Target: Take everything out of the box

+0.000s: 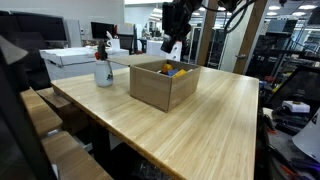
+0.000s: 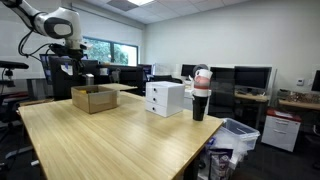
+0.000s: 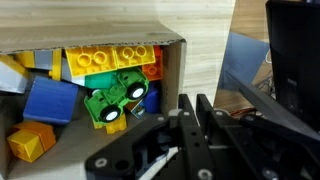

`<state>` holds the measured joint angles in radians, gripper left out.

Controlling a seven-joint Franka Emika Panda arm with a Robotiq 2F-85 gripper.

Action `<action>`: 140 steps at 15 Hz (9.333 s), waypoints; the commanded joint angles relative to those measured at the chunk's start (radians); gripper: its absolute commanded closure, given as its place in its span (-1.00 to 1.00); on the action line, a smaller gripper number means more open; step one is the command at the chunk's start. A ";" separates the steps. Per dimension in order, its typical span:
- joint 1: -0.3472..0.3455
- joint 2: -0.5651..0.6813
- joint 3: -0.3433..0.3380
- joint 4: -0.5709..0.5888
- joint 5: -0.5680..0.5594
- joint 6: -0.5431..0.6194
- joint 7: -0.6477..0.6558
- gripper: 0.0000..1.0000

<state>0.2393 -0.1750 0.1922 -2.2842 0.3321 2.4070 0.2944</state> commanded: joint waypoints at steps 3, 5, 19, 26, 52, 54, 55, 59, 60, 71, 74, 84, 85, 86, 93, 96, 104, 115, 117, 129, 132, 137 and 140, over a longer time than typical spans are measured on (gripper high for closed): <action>-0.024 -0.104 -0.009 -0.067 0.030 0.033 0.016 0.24; -0.036 -0.106 -0.006 -0.067 -0.003 0.020 0.014 0.09; -0.039 -0.063 0.006 -0.125 -0.031 0.035 0.031 0.38; -0.048 -0.054 0.026 -0.168 -0.066 0.097 0.084 0.89; -0.049 -0.041 0.051 -0.150 -0.130 -0.113 0.351 0.89; -0.048 -0.039 0.052 -0.137 -0.133 -0.153 0.376 0.89; -0.043 -0.036 0.050 -0.134 -0.122 -0.156 0.365 0.89; -0.033 -0.030 0.053 -0.121 -0.119 -0.142 0.316 0.89; -0.025 -0.031 0.052 -0.116 -0.109 -0.139 0.278 0.89; 0.028 -0.004 0.090 -0.047 -0.096 -0.141 0.055 -0.54; 0.042 0.014 0.098 -0.046 -0.094 -0.136 0.027 -0.89; 0.063 0.078 0.120 -0.023 -0.101 -0.070 -0.032 -1.00; 0.063 0.083 0.121 -0.021 -0.101 -0.059 -0.032 -1.00; 0.064 0.086 0.121 -0.021 -0.093 -0.054 -0.034 -1.00; 0.068 0.103 0.119 -0.028 -0.083 -0.011 -0.029 0.01; 0.067 0.108 0.118 -0.031 -0.079 -0.002 -0.025 0.36; 0.065 0.131 0.112 -0.034 -0.086 -0.005 -0.011 0.95; 0.049 0.069 0.083 -0.025 -0.007 -0.034 0.000 0.91; 0.038 0.027 0.065 -0.028 0.000 -0.030 0.010 0.91; 0.004 -0.129 0.009 -0.043 0.063 -0.010 0.018 0.93; 0.003 -0.147 0.006 -0.053 0.073 -0.007 0.023 0.92; 0.003 -0.171 0.007 -0.072 0.082 -0.003 0.033 0.92; 0.006 -0.182 0.005 -0.080 0.094 0.003 0.040 0.92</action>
<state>0.2525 -0.3044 0.1899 -2.3335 0.3901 2.3849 0.3228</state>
